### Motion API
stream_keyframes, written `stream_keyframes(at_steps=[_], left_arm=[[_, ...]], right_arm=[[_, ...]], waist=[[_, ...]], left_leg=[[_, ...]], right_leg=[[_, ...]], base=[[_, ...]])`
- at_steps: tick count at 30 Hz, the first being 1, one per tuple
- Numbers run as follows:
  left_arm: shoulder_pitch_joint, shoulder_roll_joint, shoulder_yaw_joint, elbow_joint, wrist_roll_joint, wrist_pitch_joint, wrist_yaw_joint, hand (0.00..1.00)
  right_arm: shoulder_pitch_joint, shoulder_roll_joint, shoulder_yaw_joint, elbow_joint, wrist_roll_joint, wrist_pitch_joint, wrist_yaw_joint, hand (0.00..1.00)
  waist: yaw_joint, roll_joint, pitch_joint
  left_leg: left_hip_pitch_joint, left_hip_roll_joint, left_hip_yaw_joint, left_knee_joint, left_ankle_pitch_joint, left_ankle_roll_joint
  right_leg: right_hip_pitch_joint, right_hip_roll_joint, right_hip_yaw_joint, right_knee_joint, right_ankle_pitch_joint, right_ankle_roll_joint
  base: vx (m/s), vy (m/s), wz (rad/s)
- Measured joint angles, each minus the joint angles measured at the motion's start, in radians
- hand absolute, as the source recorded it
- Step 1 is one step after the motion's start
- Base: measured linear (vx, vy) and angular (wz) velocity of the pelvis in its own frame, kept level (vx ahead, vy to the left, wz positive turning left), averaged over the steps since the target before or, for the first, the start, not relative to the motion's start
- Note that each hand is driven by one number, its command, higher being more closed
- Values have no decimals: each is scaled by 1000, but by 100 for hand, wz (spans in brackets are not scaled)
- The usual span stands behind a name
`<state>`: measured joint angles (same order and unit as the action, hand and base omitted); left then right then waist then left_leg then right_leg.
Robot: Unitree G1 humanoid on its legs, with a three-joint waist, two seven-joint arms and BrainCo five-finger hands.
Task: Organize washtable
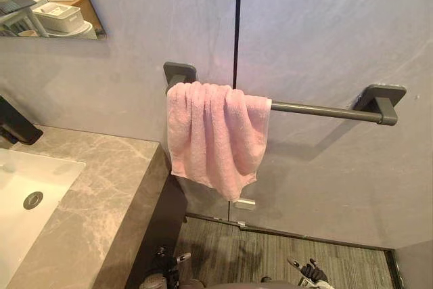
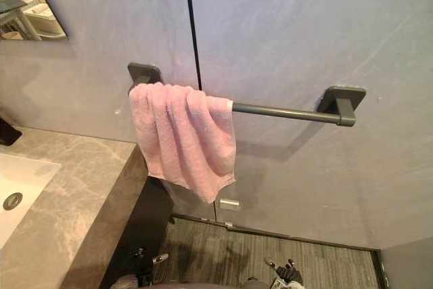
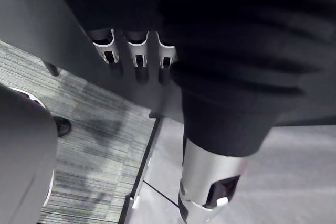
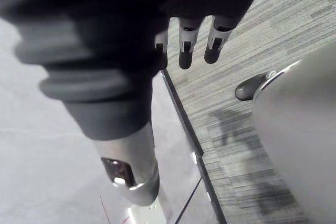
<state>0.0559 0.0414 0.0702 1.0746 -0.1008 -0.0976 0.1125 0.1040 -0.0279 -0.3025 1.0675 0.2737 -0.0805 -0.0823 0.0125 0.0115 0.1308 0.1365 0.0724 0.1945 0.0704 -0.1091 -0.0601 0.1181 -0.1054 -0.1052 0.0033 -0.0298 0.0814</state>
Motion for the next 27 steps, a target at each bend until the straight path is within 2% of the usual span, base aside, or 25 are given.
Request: stream_keyframes(at_steps=[3,5,11,15,18,21,27], left_arm=[[-10,4,-30,-6,-5,-2,8,0],[-2,5,-65,-50,-8,-10,45,0],[69,-2,-175,-378,-14,-72,136,0],[101,-9,-198,-538,-10,-107,179,0],[103,-8,-198,-620,13,-107,206,0],[107,-1,-196,-737,81,-109,244,0],[117,2,-192,-800,159,-106,292,0]], right_arm=[[-5,-2,5,8,1,-2,-2,0],[-5,-4,7,8,4,-10,-5,0],[4,1,46,7,31,-33,-31,0],[6,-1,47,6,35,-48,-49,0],[10,-1,52,4,35,-50,-51,0],[12,-9,78,-4,36,-52,-54,0],[18,-11,99,-16,38,-51,-55,0]], waist=[[-1,-1,-1],[-1,-6,0],[-2,-23,-8],[0,-13,-11],[1,-13,-11],[-1,-13,-12],[-3,-13,-13]], left_leg=[[-4,-2,-4,-3,3,0],[-3,-5,-12,-3,3,1],[-17,-14,-56,-27,23,5],[-17,-15,-59,-35,25,6],[-17,-15,-60,-37,25,6],[-16,-16,-60,-39,25,6],[-14,-16,-56,-45,25,6]], right_leg=[[4,1,0,-21,14,1],[17,1,-4,-43,26,-1],[17,-2,-35,-58,29,-3],[16,-1,-35,-62,29,-3],[16,-1,-36,-63,29,-3],[16,-2,-36,-65,29,-3],[17,-1,-35,-72,32,-7]], base=[[-41,-18,-2],[-27,-12,4],[-20,-26,15],[-4,-8,2],[0,0,0],[0,0,0],[-3,-3,-1]])
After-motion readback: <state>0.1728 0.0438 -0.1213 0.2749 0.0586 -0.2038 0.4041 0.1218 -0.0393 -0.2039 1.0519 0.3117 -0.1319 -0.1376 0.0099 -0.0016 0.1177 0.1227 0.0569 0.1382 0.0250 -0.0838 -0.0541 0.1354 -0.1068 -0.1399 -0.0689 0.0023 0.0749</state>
